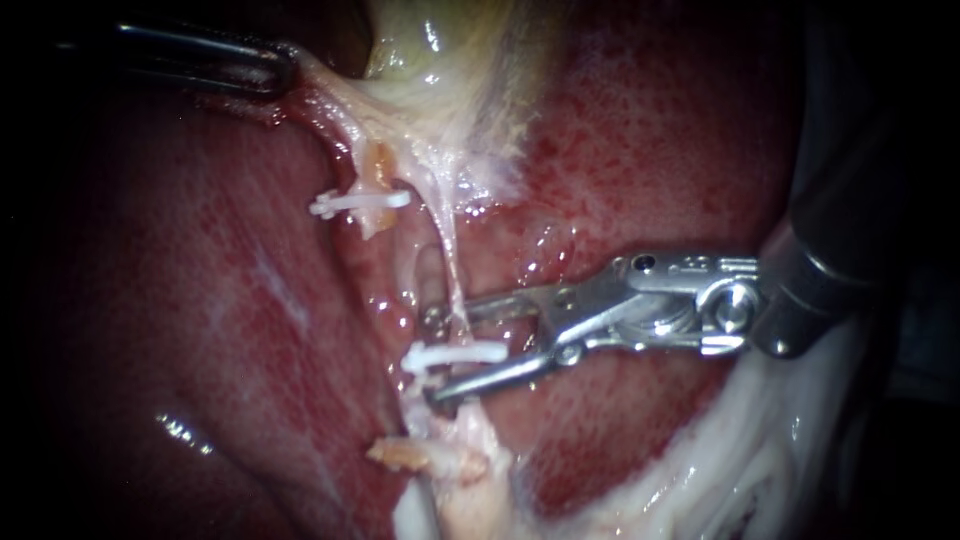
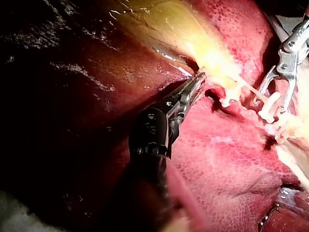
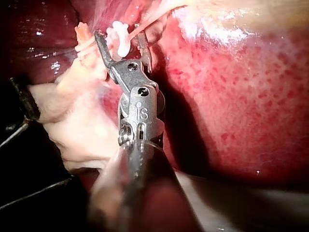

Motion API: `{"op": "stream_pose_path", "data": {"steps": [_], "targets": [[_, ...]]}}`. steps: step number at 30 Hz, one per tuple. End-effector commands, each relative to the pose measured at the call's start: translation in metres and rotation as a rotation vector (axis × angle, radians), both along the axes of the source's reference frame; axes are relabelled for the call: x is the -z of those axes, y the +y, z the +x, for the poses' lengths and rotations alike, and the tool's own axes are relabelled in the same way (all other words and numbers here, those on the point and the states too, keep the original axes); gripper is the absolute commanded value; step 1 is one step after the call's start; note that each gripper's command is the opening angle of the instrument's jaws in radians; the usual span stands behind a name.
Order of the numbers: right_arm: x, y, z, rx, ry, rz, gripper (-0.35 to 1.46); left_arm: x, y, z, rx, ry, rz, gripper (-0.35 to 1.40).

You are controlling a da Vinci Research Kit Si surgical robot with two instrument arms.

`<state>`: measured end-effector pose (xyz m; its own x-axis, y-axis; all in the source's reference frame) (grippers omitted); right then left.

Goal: Going back second clip right tube

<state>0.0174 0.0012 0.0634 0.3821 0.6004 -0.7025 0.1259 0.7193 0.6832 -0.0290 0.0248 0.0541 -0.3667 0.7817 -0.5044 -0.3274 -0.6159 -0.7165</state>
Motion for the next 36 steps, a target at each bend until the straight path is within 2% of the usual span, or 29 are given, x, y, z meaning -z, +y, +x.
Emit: {"op": "stream_pose_path", "data": {"steps": [1, 3, 7, 12, 15, 19, 23, 29, 36], "targets": [[0.0002, -0.0001, -0.0003, 0.003, 0.003, -0.006, 0.5, -0.0001, 0.0, 0.0, 0.002, 0.001, 0.003, -0.35], [0.0004, -0.0002, -0.0011, -0.001, 0.006, -0.035, 0.5, -0.0001, -0.0001, 0.0, 0.002, 0.001, 0.002, -0.35], [0.0012, -0.0004, -0.0035, -0.031, 0.005, -0.143, 0.5, -0.0002, -0.0001, 0.0, 0.001, 0.0, 0.002, -0.35], [0.0035, 0.0004, -0.0067, -0.048, 0.001, -0.3, 0.5, -0.0002, -0.0001, 0.0001, 0.001, 0.0, 0.002, -0.35], [0.0048, 0.001, -0.0084, -0.052, -0.022, -0.369, 0.5, -0.0002, -0.0001, 0.0001, 0.001, 0.0, 0.002, -0.35], [0.0056, 0.0012, -0.0098, -0.042, -0.074, -0.411, 0.5, -0.0002, -0.0001, 0.0001, 0.0, 0.0, 0.002, -0.35], [0.0056, 0.0012, -0.0105, -0.029, -0.1, -0.435, 0.5, -0.0002, -0.0001, 0.0001, -0.001, -0.002, 0.003, -0.35], [0.0056, 0.0012, -0.0112, -0.024, -0.095, -0.427, 0.5, -0.0013, -0.0004, -0.0005, 0.0, 0.001, -0.002, -0.35], [0.0057, 0.0014, -0.0117, -0.017, -0.088, -0.422, 0.5, -0.0044, -0.0015, -0.002, -0.008, -0.002, -0.012, -0.35]]}}
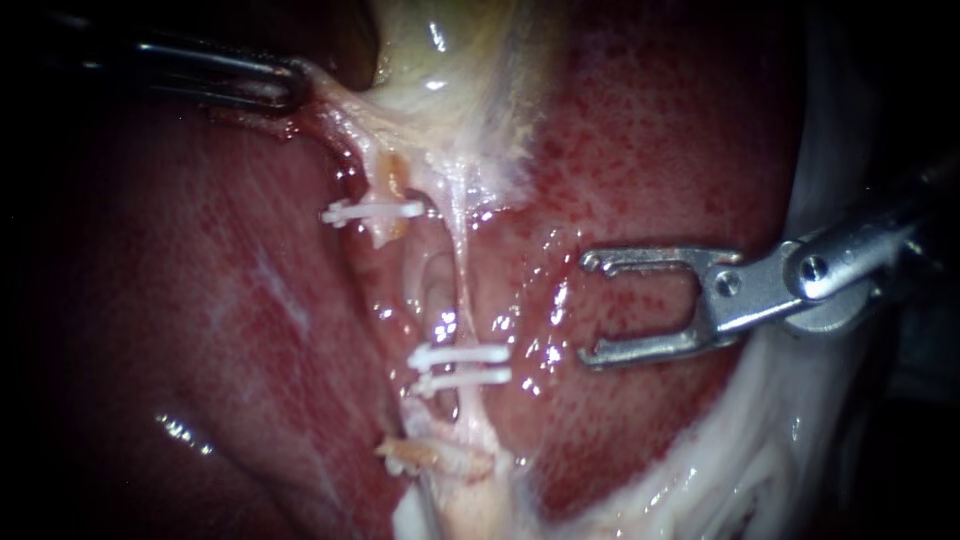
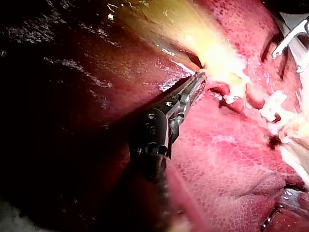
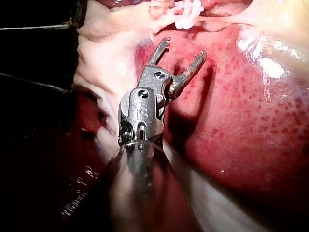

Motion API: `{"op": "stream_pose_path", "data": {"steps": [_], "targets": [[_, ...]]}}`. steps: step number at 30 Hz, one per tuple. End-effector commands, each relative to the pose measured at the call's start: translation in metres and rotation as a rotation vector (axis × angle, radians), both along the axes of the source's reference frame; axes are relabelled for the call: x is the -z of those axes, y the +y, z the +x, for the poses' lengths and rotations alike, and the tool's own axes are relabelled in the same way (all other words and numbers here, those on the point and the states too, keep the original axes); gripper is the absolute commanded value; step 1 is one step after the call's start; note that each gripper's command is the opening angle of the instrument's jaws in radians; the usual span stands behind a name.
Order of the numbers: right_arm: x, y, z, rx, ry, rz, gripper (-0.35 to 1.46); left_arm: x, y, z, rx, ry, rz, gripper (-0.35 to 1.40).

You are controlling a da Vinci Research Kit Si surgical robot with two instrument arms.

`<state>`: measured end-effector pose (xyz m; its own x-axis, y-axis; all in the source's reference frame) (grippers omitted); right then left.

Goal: Going back second clip right tube

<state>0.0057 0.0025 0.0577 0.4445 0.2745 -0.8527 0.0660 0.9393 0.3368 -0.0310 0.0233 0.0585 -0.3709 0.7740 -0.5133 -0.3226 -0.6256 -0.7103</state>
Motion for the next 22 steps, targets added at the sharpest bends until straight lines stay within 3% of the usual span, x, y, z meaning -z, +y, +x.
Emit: {"op": "stream_pose_path", "data": {"steps": [1, 11, 22], "targets": [[0.0, 0.0001, 0.0, 0.001, 0.002, 0.001, 0.5, -0.0005, -0.0002, -0.0004, -0.007, -0.004, -0.001, -0.35], [0.0001, 0.0004, -0.0002, 0.005, 0.005, 0.006, 0.5, -0.0032, -0.0013, -0.0021, -0.034, -0.025, 0.005, -0.35], [0.0007, 0.0005, -0.0003, 0.012, 0.011, 0.013, 0.5, -0.003, -0.0014, -0.0021, -0.05, -0.035, 0.005, -0.35]]}}
